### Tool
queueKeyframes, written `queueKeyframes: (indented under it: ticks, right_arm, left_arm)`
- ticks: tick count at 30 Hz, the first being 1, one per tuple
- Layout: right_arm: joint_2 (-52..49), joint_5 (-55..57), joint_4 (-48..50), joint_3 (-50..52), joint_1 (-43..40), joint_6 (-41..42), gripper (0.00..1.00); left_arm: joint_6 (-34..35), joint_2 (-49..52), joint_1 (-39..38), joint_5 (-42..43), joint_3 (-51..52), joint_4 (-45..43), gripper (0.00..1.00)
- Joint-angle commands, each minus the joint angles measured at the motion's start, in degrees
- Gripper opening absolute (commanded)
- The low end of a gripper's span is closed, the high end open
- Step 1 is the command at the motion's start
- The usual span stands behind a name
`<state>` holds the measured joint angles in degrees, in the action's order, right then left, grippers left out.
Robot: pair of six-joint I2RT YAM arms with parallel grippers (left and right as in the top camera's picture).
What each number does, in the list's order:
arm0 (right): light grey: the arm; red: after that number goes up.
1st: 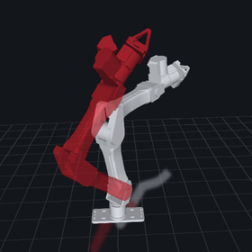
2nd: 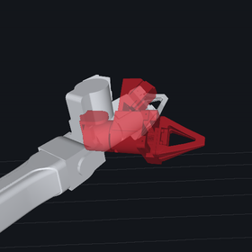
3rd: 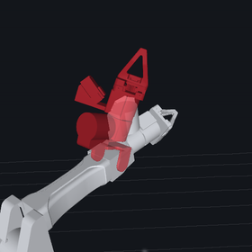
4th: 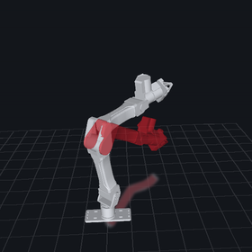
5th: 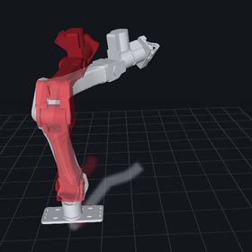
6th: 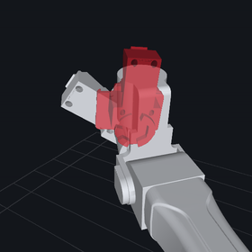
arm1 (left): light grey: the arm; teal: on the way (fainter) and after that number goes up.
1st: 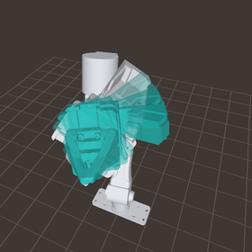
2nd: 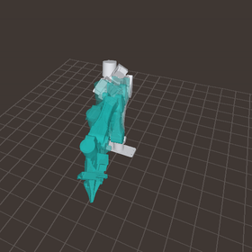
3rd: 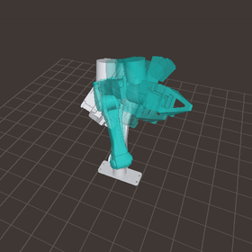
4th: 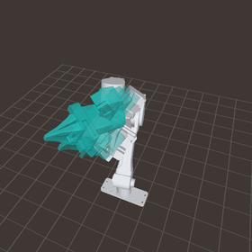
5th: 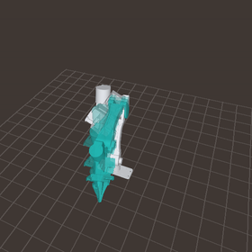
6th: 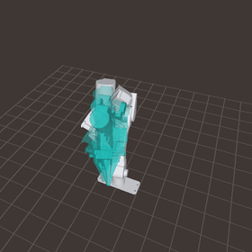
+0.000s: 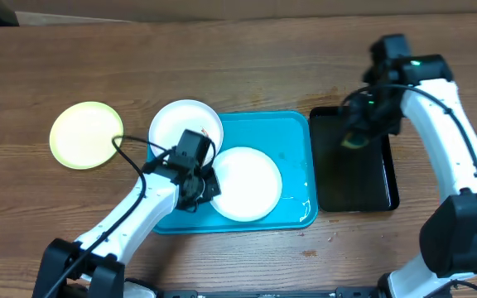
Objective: Clean dirty plates on tray and stack at the side
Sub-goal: 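Return the sponge to the black tray with the right gripper, then lift the white plate with left gripper and carry it leftward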
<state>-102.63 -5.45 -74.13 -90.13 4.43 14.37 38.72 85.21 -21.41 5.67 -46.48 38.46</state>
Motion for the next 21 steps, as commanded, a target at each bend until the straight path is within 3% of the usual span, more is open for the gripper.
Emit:
queueKeyframes:
  ticks: [1, 10, 13, 15, 18, 21]
  right_arm:
    - [0.2, 2.0, 4.0, 5.3, -4.2, 2.2, 0.04]
    - [0.2, 1.3, 15.9, 21.3, -5.4, 1.9, 0.04]
    - [0.2, 1.3, 19.5, 25.2, -5.4, 2.0, 0.13]
    - [0.2, 1.3, 20.8, 26.7, -5.4, 2.0, 0.27]
    - [0.2, 1.0, 20.8, 27.0, -5.4, 2.0, 0.69]
    - [0.2, -0.2, 20.7, 27.0, -5.4, 2.0, 0.91]
  left_arm:
    - [-3.4, -2.5, -0.4, -7.4, -8.3, 3.7, 0.04]
    - [-11.7, -2.5, -3.8, -22.4, -21.4, 10.5, 0.04]
    - [-15.0, -2.5, -7.1, -30.1, -23.8, 10.7, 0.04]
    - [-16.7, -2.5, -9.9, -36.3, -24.8, 10.7, 0.04]
    - [-18.4, -2.5, -15.3, -48.4, -25.6, 10.4, 0.04]
    - [-20.9, -2.4, -21.2, -61.2, -25.6, 9.5, 0.04]
